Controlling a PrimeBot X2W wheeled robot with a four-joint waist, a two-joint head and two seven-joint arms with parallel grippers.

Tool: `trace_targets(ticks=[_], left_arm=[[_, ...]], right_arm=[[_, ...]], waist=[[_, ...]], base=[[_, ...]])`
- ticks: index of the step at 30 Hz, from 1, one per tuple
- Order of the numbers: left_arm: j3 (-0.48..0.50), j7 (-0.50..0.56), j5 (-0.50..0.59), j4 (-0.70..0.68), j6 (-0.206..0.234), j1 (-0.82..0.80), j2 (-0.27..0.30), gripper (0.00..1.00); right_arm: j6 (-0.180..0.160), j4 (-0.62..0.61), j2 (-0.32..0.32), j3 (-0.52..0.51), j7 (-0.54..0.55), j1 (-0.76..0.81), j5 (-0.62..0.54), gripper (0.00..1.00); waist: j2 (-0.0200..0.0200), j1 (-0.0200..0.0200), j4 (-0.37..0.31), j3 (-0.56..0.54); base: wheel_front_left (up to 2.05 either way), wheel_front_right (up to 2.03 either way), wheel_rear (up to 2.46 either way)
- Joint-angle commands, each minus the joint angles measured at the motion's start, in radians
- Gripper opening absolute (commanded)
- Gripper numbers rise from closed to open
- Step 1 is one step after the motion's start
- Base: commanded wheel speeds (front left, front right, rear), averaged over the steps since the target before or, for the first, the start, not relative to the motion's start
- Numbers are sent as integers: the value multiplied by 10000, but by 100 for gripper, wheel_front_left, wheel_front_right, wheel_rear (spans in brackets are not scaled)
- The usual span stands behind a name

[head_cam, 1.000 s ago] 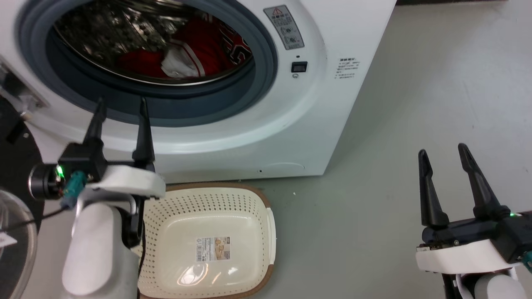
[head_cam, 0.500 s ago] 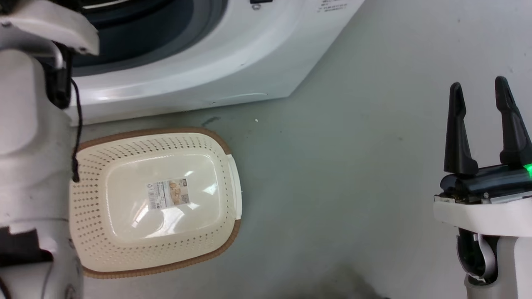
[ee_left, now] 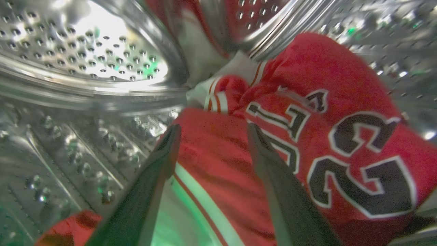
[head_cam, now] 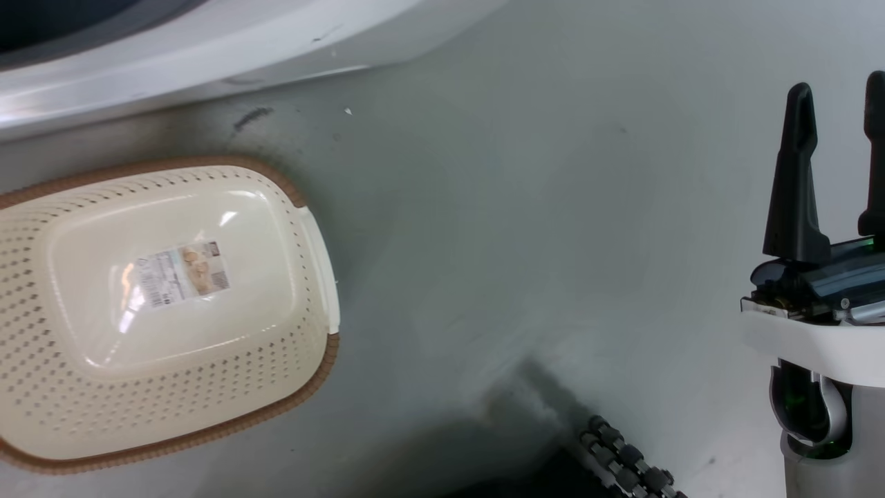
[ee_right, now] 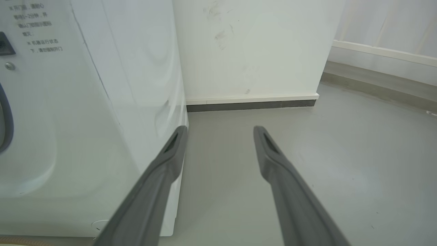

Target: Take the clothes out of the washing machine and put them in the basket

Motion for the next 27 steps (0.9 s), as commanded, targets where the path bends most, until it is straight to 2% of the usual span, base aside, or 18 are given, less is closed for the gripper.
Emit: trace_targets(ticks=[1,3,4,10,15,20,27], left_arm=[[-206,428,-144,244,-9,-393,95,100],[-610,1186,-269,541,-12,-999,172,100],[-610,1186,-269,541,-12,-999,172,100],[-1383,3388,-837,1322,-10,-2293,411,100],[-1727,4538,-859,1745,-12,-2754,676,100],[-1861,4985,-885,1963,-8,-2821,721,100],[-2096,4936,-825,2090,100,-2714,727,100]], right_arm=[[-7,-103,22,85,-21,-238,89,100],[-7,-189,19,156,-21,-218,189,100],[-7,-189,19,156,-21,-218,189,100],[-7,-406,19,254,-21,-221,395,100],[-7,-581,21,362,-20,-168,571,100],[-7,-677,19,433,-21,-126,663,100],[-7,-732,19,469,-21,-50,704,100]], waist=[[0,-3,-339,409],[0,-3,-440,573],[0,-3,-440,573],[0,-3,-653,982],[0,-3,-856,1255],[0,-3,-930,1422],[0,-3,-915,1496]], base=[[0,0,0],[0,0,0],[0,0,0],[0,0,0],[0,0,0],[0,0,0],[0,0,0]])
